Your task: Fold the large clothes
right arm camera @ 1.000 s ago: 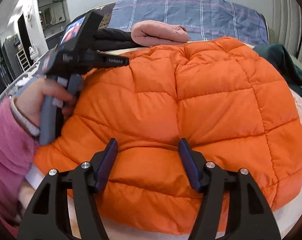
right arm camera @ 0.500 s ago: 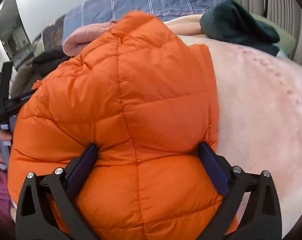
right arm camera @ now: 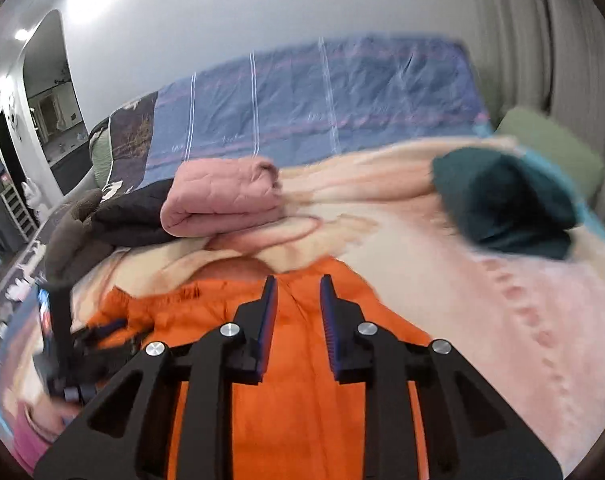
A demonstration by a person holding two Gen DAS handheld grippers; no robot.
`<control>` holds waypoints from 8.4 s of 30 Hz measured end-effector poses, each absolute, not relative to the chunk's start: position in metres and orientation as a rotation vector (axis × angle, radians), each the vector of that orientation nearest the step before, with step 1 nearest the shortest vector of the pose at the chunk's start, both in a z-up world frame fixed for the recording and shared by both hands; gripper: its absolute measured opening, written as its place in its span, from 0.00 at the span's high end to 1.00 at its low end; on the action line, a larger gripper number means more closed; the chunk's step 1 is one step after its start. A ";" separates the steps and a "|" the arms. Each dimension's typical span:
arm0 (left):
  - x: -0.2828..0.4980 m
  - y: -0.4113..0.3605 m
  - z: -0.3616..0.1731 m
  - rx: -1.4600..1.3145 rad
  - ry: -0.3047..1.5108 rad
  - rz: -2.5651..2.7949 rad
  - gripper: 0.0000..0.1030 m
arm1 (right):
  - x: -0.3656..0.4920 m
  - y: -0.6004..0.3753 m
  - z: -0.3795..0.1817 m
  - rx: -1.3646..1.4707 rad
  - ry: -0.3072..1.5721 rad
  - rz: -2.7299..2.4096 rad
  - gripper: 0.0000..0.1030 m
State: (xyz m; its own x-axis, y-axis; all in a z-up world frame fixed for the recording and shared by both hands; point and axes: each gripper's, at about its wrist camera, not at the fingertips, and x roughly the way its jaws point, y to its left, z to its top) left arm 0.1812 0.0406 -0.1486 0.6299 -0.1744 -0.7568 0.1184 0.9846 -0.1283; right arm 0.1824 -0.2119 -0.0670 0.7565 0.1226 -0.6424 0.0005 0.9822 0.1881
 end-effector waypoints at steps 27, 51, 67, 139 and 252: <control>0.164 0.109 -0.133 -0.237 0.832 -0.066 0.58 | 0.222 -0.233 -0.176 0.239 0.877 -0.014 0.75; 0.175 0.048 -0.144 -0.160 0.872 -0.150 0.45 | 0.222 -0.153 -0.168 0.199 0.854 0.239 0.66; 0.133 0.098 -0.102 -0.236 0.755 -0.134 0.37 | 0.179 -0.112 -0.111 0.149 0.759 0.283 0.65; 0.138 0.138 -0.031 -0.485 0.732 -0.618 0.82 | -0.007 -0.020 -0.054 0.046 0.525 0.925 0.66; 0.138 -0.234 -0.092 0.146 0.885 -0.869 0.75 | -0.033 -0.303 -0.153 0.538 0.694 0.044 0.74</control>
